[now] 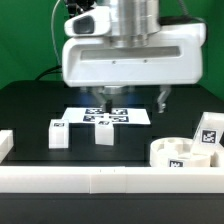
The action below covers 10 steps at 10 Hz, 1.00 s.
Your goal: Assemble stool
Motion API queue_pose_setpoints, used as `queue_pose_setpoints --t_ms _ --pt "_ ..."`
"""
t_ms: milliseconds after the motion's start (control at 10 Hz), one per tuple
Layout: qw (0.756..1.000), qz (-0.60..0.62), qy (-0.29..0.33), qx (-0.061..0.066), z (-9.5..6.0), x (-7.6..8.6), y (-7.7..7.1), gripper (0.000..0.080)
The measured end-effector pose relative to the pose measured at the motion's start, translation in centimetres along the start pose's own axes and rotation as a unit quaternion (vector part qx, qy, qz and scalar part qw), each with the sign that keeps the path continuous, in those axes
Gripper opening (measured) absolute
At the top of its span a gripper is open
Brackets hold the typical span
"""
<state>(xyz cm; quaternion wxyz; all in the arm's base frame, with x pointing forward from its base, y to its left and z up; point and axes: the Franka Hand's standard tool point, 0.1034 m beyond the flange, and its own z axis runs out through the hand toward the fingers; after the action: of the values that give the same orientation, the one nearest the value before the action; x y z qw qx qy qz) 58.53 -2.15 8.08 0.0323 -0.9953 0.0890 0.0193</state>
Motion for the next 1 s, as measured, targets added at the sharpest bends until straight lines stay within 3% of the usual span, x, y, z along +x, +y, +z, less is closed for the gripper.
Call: queue_pose_setpoints --t_ms 100,500,600,800,1000 --pt "1.000 0.005 -0.001 -0.001 0.3 -0.3 0.7 0.0649" --pt "1.000 -0.002 -0.001 -0.004 0.6 -0.4 0.7 0.0649" --pt "1.000 -0.025 0.004 -0.013 1.4 -0.9 1.1 0.0649" --pt "0.999 -0.030 0.007 -0.019 3.1 -2.6 2.2 0.0649" --pt "0.999 -0.030 -0.011 -0.017 3.5 -3.4 2.4 0.0649"
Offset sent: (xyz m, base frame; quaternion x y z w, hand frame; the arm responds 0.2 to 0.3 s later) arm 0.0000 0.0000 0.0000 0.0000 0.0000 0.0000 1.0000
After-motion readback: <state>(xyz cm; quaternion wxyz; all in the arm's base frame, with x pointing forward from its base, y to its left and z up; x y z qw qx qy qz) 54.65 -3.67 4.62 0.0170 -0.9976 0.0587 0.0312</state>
